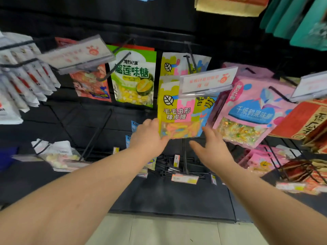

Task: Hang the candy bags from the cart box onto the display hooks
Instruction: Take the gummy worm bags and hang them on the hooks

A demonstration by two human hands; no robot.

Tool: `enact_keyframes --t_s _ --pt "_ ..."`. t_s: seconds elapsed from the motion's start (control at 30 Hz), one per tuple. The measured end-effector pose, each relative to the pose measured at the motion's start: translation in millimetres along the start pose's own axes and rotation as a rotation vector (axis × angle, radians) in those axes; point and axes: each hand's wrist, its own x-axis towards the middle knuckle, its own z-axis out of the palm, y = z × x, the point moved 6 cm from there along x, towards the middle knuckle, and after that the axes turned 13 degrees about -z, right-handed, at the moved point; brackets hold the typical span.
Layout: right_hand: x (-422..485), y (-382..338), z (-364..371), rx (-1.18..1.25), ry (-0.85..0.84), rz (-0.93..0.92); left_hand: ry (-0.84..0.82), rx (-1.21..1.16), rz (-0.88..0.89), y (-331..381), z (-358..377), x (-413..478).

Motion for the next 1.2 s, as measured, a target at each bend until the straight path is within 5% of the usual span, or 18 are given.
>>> enact_keyframes --t_s 0.13,0.27,0.6,1.2 --pt "-21.8 -36.6 13.0 -0.413 -0.228 -0.209 -0.037 0.370 0.049 -15.8 -9.0 -24.7" --pt "-36.4 -74.8 19.2 -0.464 -0.313 -0.291 -0.042 0.496 0.019 -45.0 -36.2 -53.3" --pt "-81.7 -217.9 62.8 -0.440 -0.409 -0.540 0.043 0.517 -0.235 -191.3 -134.4 -149.7" --pt "-286.8 -595.0 249.5 -0.403 -0.570 -1.047 0.184 0.434 -0.775 -558.4 -307.6 -417.9"
